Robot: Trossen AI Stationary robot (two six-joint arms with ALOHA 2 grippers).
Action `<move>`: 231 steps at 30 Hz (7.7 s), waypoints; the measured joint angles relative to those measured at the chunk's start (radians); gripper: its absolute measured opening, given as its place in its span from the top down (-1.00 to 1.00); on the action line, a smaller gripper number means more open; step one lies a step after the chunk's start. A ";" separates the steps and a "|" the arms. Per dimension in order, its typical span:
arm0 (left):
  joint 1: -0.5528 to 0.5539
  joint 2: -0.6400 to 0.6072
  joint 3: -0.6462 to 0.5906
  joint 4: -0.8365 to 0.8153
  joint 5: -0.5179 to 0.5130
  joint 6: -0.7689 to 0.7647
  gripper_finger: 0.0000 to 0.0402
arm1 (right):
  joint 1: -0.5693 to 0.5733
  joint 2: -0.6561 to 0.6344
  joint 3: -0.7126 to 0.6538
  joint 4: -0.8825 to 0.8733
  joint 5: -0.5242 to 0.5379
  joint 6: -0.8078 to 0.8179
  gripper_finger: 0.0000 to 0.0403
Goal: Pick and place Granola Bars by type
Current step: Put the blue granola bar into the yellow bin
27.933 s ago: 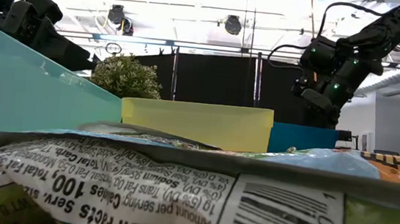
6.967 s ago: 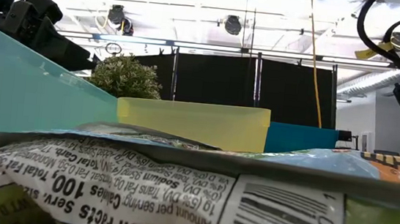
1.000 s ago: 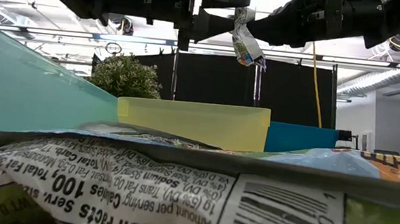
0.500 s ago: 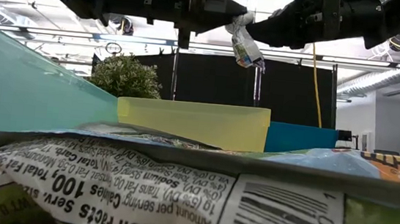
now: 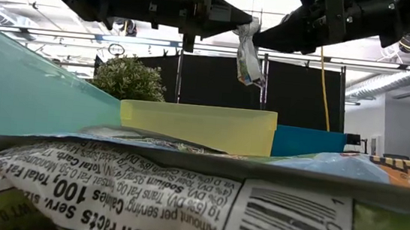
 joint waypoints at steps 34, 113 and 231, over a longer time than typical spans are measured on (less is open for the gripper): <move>0.019 -0.016 -0.001 -0.045 0.030 0.015 0.94 | 0.027 -0.061 0.000 -0.104 0.007 0.107 -0.20; 0.059 -0.159 -0.417 0.018 -0.237 -0.147 -0.54 | -0.040 -0.815 -0.570 0.093 0.006 0.171 -0.07; 0.195 -1.486 -0.799 -0.854 0.130 -0.010 -0.38 | 0.411 -0.218 -0.222 -0.713 -0.048 1.155 0.35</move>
